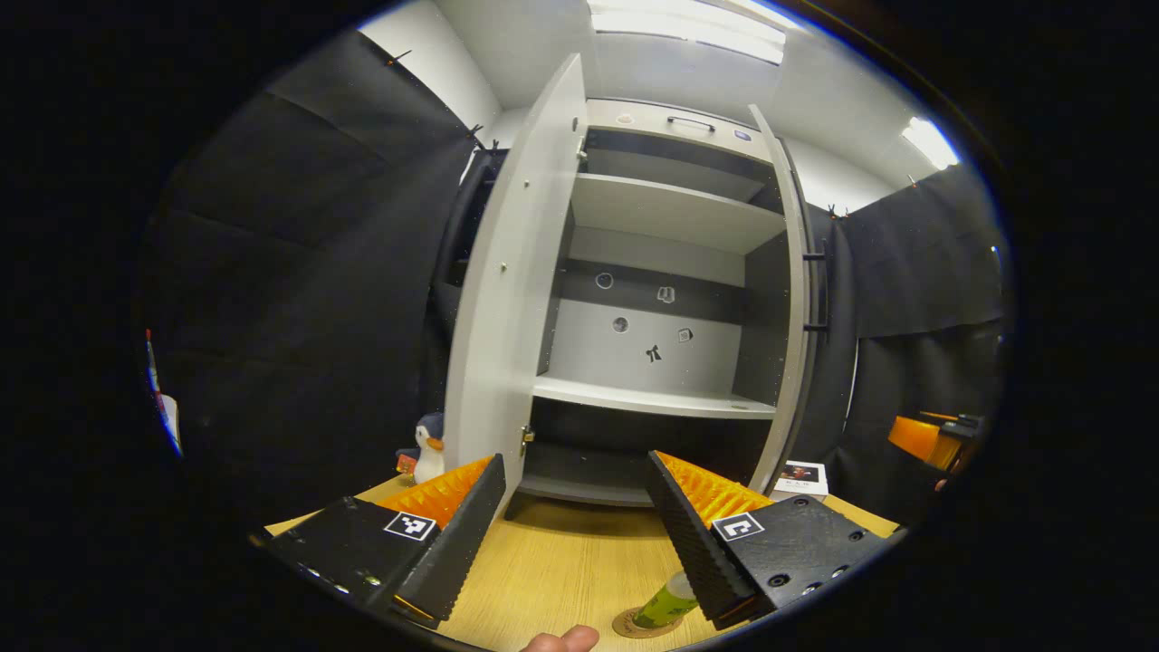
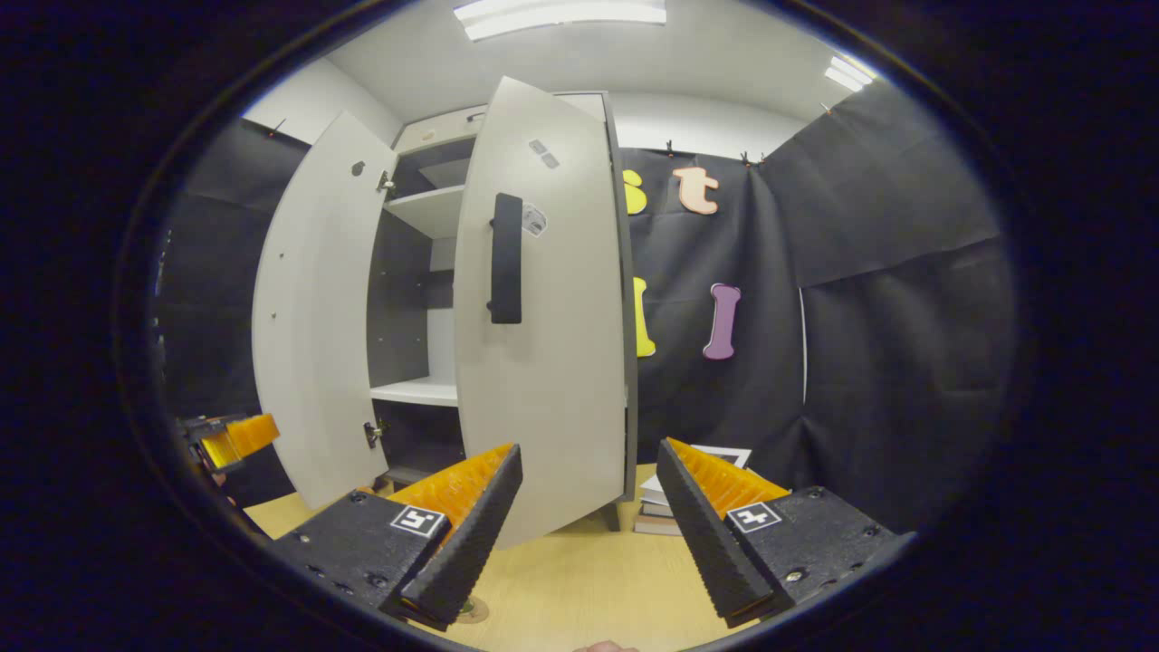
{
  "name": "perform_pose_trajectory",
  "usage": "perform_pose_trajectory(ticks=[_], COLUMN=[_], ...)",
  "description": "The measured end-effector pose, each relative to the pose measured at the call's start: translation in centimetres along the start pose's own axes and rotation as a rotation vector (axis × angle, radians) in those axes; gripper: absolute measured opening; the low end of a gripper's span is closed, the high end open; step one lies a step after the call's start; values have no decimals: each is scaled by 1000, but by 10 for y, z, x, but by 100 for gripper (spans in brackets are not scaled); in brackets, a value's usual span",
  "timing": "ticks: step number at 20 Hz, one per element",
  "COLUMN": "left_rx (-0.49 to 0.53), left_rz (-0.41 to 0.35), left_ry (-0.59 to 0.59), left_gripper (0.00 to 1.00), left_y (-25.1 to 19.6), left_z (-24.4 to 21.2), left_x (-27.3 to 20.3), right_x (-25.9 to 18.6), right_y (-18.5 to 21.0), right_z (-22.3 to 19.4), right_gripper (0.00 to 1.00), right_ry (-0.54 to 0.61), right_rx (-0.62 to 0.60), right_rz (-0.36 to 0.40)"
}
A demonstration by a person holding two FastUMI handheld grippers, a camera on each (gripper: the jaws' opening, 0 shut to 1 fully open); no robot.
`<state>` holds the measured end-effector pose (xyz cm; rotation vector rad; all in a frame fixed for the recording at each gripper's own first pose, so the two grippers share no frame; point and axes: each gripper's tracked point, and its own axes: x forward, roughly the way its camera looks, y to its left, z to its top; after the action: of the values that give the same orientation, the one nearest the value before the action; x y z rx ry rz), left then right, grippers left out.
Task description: Grasp the bottle in the cabinet with the left hand and place it on the coaster, then close the right door with the right hand and the left door with the left hand.
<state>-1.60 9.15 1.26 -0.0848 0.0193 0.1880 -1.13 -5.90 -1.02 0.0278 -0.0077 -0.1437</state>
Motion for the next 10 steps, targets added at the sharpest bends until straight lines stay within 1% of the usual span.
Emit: perform_pose_trajectory(ticks=[2,3,4,5,8,10], left_rx=[15,29,46,60,53,45], left_rz=[82,131,180,220,309,354], left_ry=[-31,-56,-81,-94,-66,-108], left_gripper=[95,100,95,95,95,95], left_y=[37,59,81,101,148,174], left_z=[19,32,45,56,78,98], left_x=[5,8,12,18,45,57], right_x=[-2,-2,-2,-1,-2,-3], right_y=[15,20,26,30,39,39], right_z=[-7,-10,-13,-15,-19,-18], right_gripper=[98,98,98,98,98,98], right_ry=[9,21,31,39,52,50], right_rx=[16,22,25,26,13,1], right_rz=[33,47,63,76,104,103])
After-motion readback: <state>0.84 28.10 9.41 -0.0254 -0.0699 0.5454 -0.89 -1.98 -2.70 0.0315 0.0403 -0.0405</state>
